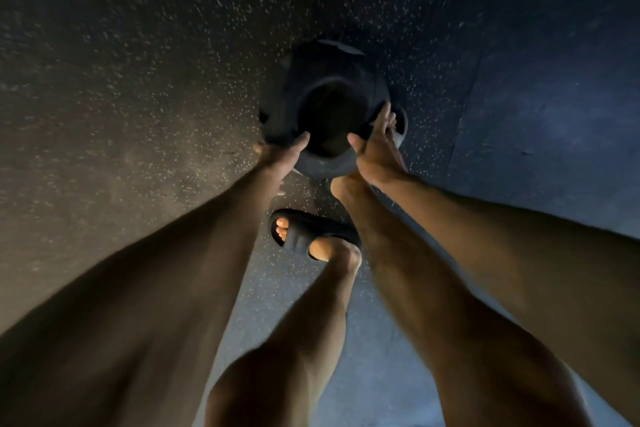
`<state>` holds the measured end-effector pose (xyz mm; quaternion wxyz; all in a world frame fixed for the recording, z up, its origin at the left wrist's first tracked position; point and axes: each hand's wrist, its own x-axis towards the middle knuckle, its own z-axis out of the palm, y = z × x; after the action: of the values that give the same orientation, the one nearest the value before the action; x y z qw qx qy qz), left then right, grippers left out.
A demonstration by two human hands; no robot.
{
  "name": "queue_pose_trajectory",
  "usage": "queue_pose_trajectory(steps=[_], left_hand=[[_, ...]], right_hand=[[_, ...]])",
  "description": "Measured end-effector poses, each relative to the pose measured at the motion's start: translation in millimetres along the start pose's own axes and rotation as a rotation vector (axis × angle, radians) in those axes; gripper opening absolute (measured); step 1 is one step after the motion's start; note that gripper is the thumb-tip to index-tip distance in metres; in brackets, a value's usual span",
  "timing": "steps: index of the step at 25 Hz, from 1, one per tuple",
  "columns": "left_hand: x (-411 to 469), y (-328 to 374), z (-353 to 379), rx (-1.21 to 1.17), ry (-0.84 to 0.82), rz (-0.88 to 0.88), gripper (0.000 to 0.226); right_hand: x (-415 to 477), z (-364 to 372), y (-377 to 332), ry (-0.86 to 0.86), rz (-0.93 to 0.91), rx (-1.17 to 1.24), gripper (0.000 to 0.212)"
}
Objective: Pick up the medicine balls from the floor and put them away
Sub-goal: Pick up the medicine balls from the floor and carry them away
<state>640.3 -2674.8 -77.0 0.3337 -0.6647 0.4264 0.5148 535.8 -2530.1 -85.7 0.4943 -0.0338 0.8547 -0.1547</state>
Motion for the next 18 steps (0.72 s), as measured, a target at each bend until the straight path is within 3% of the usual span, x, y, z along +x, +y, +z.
queue_pose_trajectory(steps=[3, 6, 8, 11, 12, 15, 18], left_hand=[[17, -4, 16, -0.164, -0.003, 0.049, 0.113], [23, 19, 21, -0.193, 0.123, 0.070, 0.153], [9, 47, 15, -0.225, 0.194, 0.115, 0.141], [-8, 72, 6, 0.081, 0.389, 0.280, 0.083], [-13, 74, 3, 0.098, 0.450, 0.386, 0.079], [-16, 93, -11, 0.228, 0.446, 0.696, 0.100], [11, 160, -44, 0.328, 0.460, 0.751, 0.109]], right_hand=[[4, 2, 11, 0.064, -0.051, 0.096, 0.088], [22, -14, -2, 0.166, -0.124, 0.113, 0.081], [31, -25, -26, 0.216, -0.136, 0.077, 0.077], [57, -41, -97, 0.251, -0.023, 0.019, 0.071], [75, -49, -133, 0.234, 0.038, 0.046, 0.070], [122, -98, -228, 0.233, -0.049, 0.162, 0.069], [123, -129, -233, 0.350, -0.362, 0.192, 0.051]])
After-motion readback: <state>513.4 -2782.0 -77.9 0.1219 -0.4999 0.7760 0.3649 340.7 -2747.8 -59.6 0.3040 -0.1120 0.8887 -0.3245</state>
